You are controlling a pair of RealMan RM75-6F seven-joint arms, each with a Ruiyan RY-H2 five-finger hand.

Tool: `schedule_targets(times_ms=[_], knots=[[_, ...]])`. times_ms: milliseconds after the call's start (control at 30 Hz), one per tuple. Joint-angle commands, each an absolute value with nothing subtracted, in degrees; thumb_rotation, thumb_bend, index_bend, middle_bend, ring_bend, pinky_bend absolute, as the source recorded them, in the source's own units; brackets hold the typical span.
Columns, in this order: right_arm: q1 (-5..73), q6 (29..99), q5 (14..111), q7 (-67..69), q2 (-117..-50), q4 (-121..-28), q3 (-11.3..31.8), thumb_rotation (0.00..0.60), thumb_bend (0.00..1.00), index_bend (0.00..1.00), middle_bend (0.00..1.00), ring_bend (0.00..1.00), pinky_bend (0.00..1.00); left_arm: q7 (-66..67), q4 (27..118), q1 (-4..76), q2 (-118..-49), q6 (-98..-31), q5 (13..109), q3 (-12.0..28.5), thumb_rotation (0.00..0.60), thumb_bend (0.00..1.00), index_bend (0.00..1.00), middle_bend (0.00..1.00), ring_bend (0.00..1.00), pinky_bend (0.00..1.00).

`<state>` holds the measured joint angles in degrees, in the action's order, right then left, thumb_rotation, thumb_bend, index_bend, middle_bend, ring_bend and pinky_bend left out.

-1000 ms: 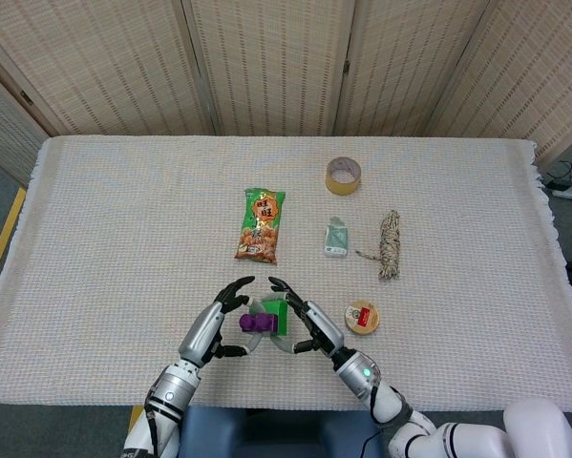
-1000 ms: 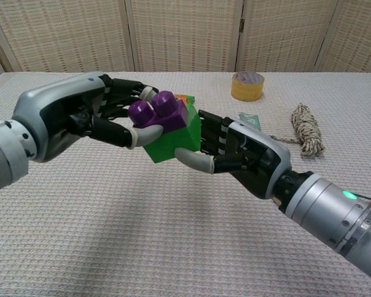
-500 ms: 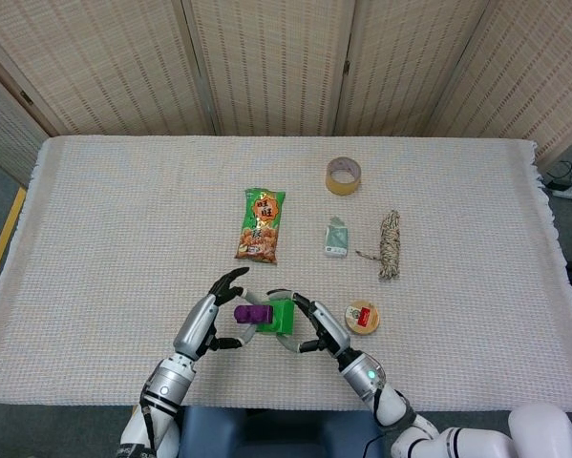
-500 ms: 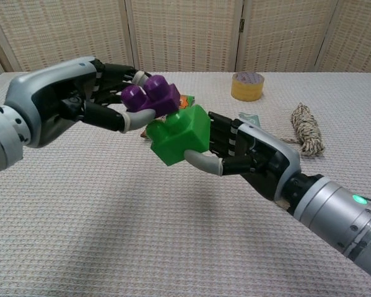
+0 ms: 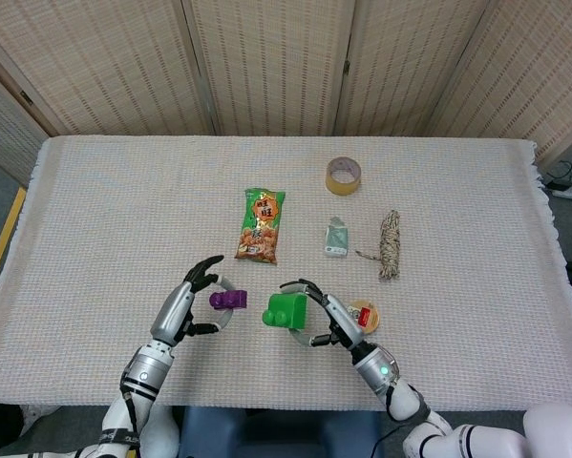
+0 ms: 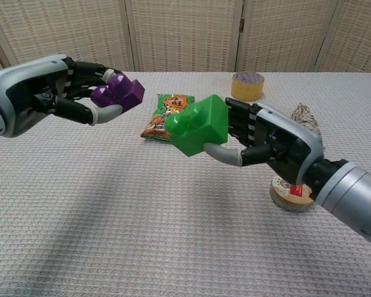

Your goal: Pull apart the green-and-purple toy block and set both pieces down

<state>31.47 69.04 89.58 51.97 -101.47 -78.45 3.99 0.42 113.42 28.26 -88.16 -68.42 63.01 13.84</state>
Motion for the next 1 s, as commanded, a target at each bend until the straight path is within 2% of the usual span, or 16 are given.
schedule_targets(times_ms=[33, 267, 500, 800, 1000], knots=[[30.66, 70.84, 89.11, 37.54, -97.02, -81.31, 5.47, 0.6, 0.4, 0.89, 0.23, 0.14, 0.0, -2.58, 110.15, 27.98, -87.39, -66.32, 65.76, 12.03, 0.6, 0.49, 0.73, 0.13, 0.0, 0.0], [29.67, 69.86, 85.58, 22.08, -90.51, -84.28, 6.74, 0.6, 0.4, 0.89, 0.23, 0.13, 0.0, -11.07, 97.91, 28.28, -89.82, -63.69, 71.96, 10.01, 0.6, 0.49, 0.73, 0.13, 0.0, 0.0], [28.96, 66.98, 82.62, 10.75, -86.83, -85.45, 5.47, 0.6, 0.4, 0.89, 0.23, 0.12, 0.0, -20.84, 83.99, 28.96, -94.51, -63.58, 78.54, 8.18, 0.6, 0.49, 0.73, 0.13, 0.0, 0.0], [29.06, 63.54, 78.92, 5.82, -87.39, -82.94, 5.46, 0.6, 0.4, 0.89, 0.22, 0.1, 0.0, -22.91, 72.31, 30.61, -99.32, -64.03, 84.72, 5.1, 0.6, 0.49, 0.71, 0.13, 0.0, 0.0], [29.27, 61.92, 78.29, 6.82, -88.48, -80.79, 5.47, 0.6, 0.4, 0.89, 0.21, 0.09, 0.0, -27.69, 66.67, 31.05, -103.07, -63.23, 85.35, 4.1, 0.6, 0.49, 0.69, 0.13, 0.0, 0.0]])
